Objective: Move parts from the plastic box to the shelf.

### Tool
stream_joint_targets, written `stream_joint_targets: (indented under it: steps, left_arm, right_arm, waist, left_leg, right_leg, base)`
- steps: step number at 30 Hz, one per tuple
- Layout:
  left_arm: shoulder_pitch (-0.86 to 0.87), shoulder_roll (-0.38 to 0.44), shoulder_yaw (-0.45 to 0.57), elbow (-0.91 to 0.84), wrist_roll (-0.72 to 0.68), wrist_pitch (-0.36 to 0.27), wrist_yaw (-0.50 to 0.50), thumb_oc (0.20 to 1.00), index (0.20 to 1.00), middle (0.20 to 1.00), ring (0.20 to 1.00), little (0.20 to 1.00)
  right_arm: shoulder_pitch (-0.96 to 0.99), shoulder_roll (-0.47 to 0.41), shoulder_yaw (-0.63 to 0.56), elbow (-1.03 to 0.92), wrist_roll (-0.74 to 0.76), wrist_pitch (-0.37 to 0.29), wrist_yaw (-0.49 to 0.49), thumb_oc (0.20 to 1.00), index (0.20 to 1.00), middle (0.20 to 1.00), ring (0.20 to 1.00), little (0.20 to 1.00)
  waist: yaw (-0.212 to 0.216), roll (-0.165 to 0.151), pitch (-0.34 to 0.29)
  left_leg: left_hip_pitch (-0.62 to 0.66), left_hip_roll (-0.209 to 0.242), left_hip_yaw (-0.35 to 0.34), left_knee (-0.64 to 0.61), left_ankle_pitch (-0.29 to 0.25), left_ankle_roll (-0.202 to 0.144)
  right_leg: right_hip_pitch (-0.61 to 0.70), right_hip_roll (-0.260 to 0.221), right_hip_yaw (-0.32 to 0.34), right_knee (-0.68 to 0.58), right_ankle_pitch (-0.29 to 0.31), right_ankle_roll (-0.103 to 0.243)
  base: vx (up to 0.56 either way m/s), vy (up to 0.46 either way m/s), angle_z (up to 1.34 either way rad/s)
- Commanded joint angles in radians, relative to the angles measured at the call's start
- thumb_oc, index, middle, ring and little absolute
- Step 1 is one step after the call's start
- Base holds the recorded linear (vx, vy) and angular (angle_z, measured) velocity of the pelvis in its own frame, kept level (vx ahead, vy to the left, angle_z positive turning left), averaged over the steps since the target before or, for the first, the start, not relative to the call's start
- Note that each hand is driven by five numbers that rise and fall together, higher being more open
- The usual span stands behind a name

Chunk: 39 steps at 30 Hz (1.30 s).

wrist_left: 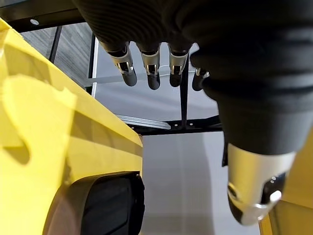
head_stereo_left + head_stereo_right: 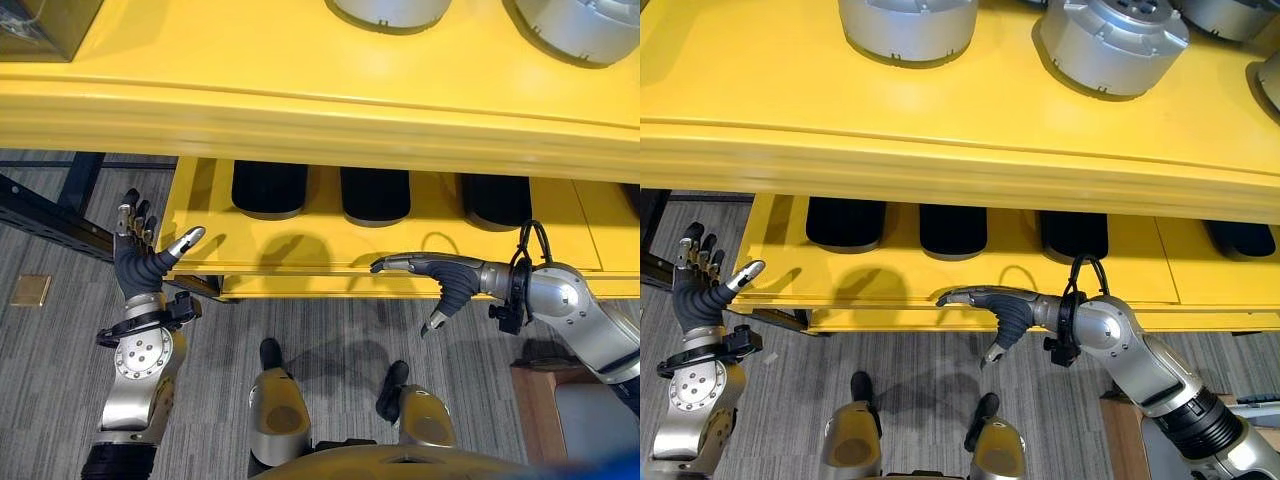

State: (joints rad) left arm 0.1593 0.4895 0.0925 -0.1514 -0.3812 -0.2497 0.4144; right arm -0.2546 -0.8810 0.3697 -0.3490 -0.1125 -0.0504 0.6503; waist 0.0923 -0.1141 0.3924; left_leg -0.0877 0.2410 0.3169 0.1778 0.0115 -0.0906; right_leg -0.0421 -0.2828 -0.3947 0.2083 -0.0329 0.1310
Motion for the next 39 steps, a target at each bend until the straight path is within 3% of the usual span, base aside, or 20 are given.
stream_joint_targets:
  steps: [1,7,14,27,30,31,32,34,36,39]
  left_arm:
    - [-0.017,0.049,0.005,-0.033,0.023,-0.051,0.021,1.0,1.0,1.0,1.0,1.0]
    - [-0.033,0.037,-0.009,-0.037,0.025,-0.047,0.039,1.0,1.0,1.0,1.0,1.0]
    - [-0.062,0.028,-0.019,-0.047,0.038,-0.03,0.04,1.0,1.0,1.0,1.0,1.0]
    - [-0.096,0.029,-0.03,-0.056,0.029,-0.001,0.047,1.0,1.0,1.0,1.0,1.0]
    - [-0.092,0.017,-0.023,-0.054,-0.006,0.019,0.045,1.0,1.0,1.0,1.0,1.0]
    - [-0.089,0.005,-0.023,-0.046,-0.07,0.051,0.022,1.0,1.0,1.0,1.0,1.0]
    - [-0.081,-0.02,-0.019,-0.033,-0.194,0.098,-0.009,1.0,1.0,1.0,1.0,1.0]
    - [-0.069,-0.05,-0.017,-0.009,-0.286,0.14,-0.052,1.0,1.0,1.0,1.0,1.0]
    - [-0.052,-0.076,-0.019,0.002,-0.331,0.121,-0.115,1.0,1.0,1.0,1.0,1.0]
    - [-0.023,-0.099,-0.022,0.003,-0.34,0.07,-0.186,1.0,1.0,1.0,1.0,1.0]
  right_arm:
    - [-0.1,-0.017,0.022,-0.025,-0.022,-0.005,-0.045,1.0,1.0,1.0,1.0,1.0]
    - [-0.106,0.012,0.032,-0.007,-0.093,0.048,-0.082,1.0,1.0,1.0,1.0,1.0]
    - [-0.122,0.046,0.018,0.051,-0.186,0.034,-0.171,1.0,1.0,1.0,1.0,1.0]
    - [-0.181,0.071,0.068,0.097,-0.193,0.07,-0.129,1.0,1.0,1.0,1.0,1.0]
    - [-0.182,0.066,0.071,0.097,-0.102,0.088,-0.069,1.0,1.0,1.0,1.0,1.0]
    - [-0.175,0.072,0.071,0.089,-0.035,0.112,-0.009,1.0,1.0,1.0,1.0,1.0]
    - [-0.149,0.08,0.062,0.064,0.049,0.184,0.072,1.0,1.0,1.0,1.0,1.0]
    - [-0.113,0.096,0.052,0.042,0.128,0.26,0.106,1.0,1.0,1.0,1.0,1.0]
    - [-0.06,0.109,0.024,0.02,0.243,0.322,0.101,1.0,1.0,1.0,1.0,1.0]
    - [0.032,0.13,-0.037,0.016,0.352,0.328,0.087,1.0,1.0,1.0,1.0,1.0]
  waist:
    - [0.002,0.006,0.007]
    - [-0.004,0.021,0.015]
    - [-0.009,0.03,0.023]
    - [-0.004,0.041,0.028]
    - [-0.003,0.039,0.024]
    - [-0.003,0.039,0.021]
    - [-0.004,0.038,0.015]
    - [-0.006,0.035,0.006]
    - [-0.013,0.033,-0.007]
    - [-0.024,0.029,-0.032]
  left_leg:
    - [0.089,0.053,0.09,0.079,-0.137,0.018]
    - [0.086,0.053,0.093,0.079,-0.135,0.019]
    - [0.074,0.053,0.09,0.094,-0.143,0.025]
    - [0.066,0.051,0.086,0.109,-0.151,0.031]
    - [0.07,0.051,0.085,0.106,-0.147,0.03]
    - [0.072,0.053,0.088,0.105,-0.144,0.029]
    - [0.079,0.052,0.09,0.095,-0.138,0.027]
    - [0.089,0.053,0.096,0.081,-0.127,0.024]
    - [0.104,0.059,0.107,0.059,-0.111,0.016]
    - [0.118,0.065,0.118,0.024,-0.087,0.006]
  right_leg:
    - [-0.01,-0.022,-0.066,0.05,-0.022,0.018]
    - [-0.012,-0.027,-0.061,0.053,-0.027,0.015]
    - [-0.021,-0.036,-0.057,0.061,-0.026,0.015]
    - [-0.023,-0.04,-0.052,0.069,-0.033,0.01]
    - [-0.018,-0.04,-0.053,0.068,-0.035,0.008]
    - [-0.016,-0.04,-0.055,0.069,-0.036,0.007]
    - [-0.011,-0.039,-0.058,0.065,-0.036,0.005]
    - [-0.003,-0.038,-0.062,0.058,-0.033,0.005]
    - [0.009,-0.037,-0.067,0.041,-0.026,0.005]
    - [0.021,-0.031,-0.067,0.01,-0.014,0.007]
  base:
    - [0.0,0.0,0.0]
    - [-0.02,0.022,0.0]
    - [0.0,0.0,0.0]
    - [0.0,0.0,0.0]
    - [0.0,0.0,0.0]
    - [0.04,0.029,0.0]
    - [0.05,0.035,0.0]
    - [0.06,0.025,0.0]
    - [0.07,0.022,0.01]
    - [0.06,0.023,0.01]
